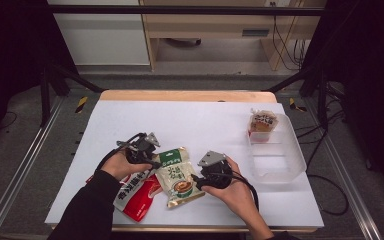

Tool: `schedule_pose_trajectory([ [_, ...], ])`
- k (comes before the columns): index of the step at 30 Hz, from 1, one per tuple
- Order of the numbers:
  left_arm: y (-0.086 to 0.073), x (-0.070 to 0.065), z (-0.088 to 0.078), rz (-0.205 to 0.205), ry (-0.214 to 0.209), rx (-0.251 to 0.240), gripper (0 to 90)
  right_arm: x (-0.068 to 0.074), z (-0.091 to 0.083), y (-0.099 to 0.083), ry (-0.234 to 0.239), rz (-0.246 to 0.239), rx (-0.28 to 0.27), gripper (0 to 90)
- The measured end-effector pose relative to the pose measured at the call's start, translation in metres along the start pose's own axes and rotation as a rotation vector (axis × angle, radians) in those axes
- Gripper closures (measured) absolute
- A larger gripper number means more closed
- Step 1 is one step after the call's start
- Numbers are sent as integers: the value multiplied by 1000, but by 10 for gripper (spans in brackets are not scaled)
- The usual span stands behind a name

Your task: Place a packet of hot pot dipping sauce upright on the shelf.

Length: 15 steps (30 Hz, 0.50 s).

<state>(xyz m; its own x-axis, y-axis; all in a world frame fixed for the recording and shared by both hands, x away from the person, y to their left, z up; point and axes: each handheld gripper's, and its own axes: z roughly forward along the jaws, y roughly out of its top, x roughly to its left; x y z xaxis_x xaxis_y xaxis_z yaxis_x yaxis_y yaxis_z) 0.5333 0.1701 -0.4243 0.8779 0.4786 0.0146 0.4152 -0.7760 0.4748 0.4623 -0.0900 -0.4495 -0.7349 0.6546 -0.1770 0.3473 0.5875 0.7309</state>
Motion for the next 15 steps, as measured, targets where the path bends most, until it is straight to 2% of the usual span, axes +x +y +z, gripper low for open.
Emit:
schedule_pose_trajectory([
  [3, 3, -2, -2, 2, -23, -7, 734, -1, -1, 0, -1, 9, -1, 242],
  [8, 7, -5, -5, 12, -54, 1, 879, -2, -2, 1, 0, 0, 2, 239],
  [15, 18, -16, -24, 81, -49, -22, 900, -7, -8, 13, 24, -47, 6, 225],
])
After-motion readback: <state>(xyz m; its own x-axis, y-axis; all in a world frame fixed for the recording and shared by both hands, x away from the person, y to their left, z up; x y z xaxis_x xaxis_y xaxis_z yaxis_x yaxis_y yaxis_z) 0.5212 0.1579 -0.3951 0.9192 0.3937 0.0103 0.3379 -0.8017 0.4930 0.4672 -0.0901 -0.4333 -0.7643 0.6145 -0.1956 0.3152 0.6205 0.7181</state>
